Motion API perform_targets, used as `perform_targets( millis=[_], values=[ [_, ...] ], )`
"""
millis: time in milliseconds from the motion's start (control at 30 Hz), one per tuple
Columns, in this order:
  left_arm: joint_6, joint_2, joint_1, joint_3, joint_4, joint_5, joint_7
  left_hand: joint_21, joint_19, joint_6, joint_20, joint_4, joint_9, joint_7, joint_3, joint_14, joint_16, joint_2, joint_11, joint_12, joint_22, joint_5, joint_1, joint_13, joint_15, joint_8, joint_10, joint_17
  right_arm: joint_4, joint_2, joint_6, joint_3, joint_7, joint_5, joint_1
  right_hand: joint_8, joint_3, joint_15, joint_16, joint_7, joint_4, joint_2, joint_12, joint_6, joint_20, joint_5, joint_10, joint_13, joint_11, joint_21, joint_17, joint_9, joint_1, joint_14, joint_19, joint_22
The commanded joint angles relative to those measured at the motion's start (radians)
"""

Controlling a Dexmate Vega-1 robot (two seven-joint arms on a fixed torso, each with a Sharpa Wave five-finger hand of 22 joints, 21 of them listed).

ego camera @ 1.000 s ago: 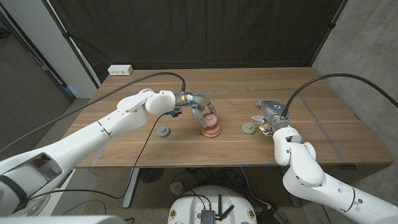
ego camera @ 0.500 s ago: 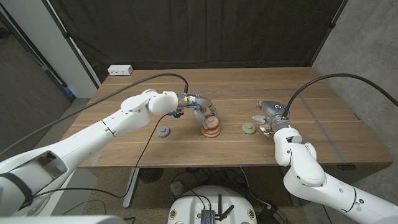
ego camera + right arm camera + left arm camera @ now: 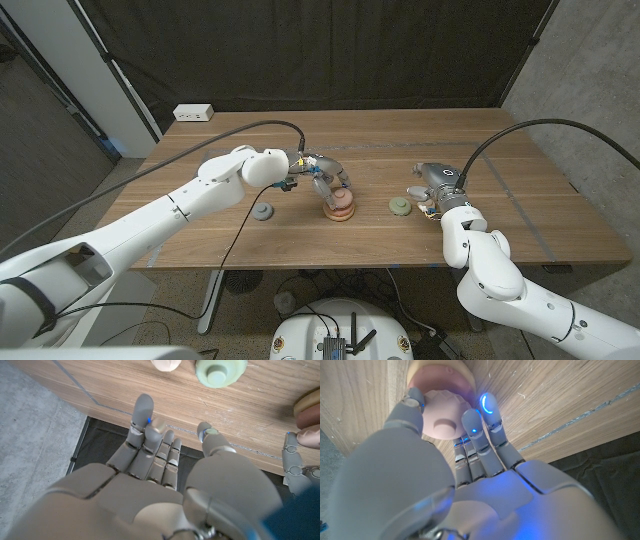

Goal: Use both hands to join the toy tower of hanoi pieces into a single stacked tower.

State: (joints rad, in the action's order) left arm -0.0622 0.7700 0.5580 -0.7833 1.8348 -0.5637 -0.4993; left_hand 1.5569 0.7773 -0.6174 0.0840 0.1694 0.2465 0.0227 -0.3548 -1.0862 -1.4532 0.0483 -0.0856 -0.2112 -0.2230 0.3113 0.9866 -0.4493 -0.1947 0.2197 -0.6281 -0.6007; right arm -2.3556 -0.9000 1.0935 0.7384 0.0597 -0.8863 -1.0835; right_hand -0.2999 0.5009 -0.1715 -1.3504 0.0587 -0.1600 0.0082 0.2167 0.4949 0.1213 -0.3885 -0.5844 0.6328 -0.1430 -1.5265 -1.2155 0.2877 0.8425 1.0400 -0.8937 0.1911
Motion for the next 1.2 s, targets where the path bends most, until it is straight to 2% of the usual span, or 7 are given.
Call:
perform_targets(
  millis=[33,500,1200],
  values=[
    [0.007,-0.003,0.010,-0.003,0.000,0.002,0.005,-0.002,0.002,-0.009,0.126,-0.007,0.005,0.004,-0.006,-0.014,-0.002,-0.036,-0.083,-0.005,0.001,0.009,0.027,-0.053,-0.024,0.005,-0.092,-0.008,-0.006,-0.012,0.008,0.008,-0.014,0.017,0.004,0.000,0.007,-0.047,-0.007,0.005,-0.002,0.005,-0.005,0.009,0.093,-0.006,-0.007,0.004,0.006,0.003,-0.002,0.003,0.002,-0.003,-0.001,0.000],
    [0.014,-0.002,0.018,-0.005,-0.007,0.007,0.011,-0.001,0.005,-0.013,0.126,-0.006,0.006,0.005,-0.007,-0.011,0.007,-0.036,-0.085,-0.003,-0.001,0.009,0.027,-0.055,-0.024,0.003,-0.095,-0.008,-0.004,-0.019,0.016,0.022,-0.021,0.041,0.017,0.002,0.008,-0.047,-0.009,0.003,-0.002,0.006,-0.007,0.011,0.093,-0.007,-0.006,0.004,0.006,0.003,-0.003,0.002,0.001,-0.002,-0.001,0.000],
    [0.003,0.014,0.051,0.029,-0.009,0.049,0.082,-0.002,0.004,-0.013,0.126,-0.004,0.007,0.009,-0.007,-0.013,0.012,-0.033,-0.086,0.000,0.002,0.008,0.030,-0.055,-0.024,0.000,-0.095,-0.009,-0.008,-0.035,0.036,0.054,-0.012,0.044,0.047,0.006,0.011,-0.047,-0.006,0.003,-0.002,0.007,-0.008,0.014,0.093,-0.010,-0.009,0.004,0.006,0.003,0.003,0.000,0.000,-0.007,-0.001,0.000]
  ],
)
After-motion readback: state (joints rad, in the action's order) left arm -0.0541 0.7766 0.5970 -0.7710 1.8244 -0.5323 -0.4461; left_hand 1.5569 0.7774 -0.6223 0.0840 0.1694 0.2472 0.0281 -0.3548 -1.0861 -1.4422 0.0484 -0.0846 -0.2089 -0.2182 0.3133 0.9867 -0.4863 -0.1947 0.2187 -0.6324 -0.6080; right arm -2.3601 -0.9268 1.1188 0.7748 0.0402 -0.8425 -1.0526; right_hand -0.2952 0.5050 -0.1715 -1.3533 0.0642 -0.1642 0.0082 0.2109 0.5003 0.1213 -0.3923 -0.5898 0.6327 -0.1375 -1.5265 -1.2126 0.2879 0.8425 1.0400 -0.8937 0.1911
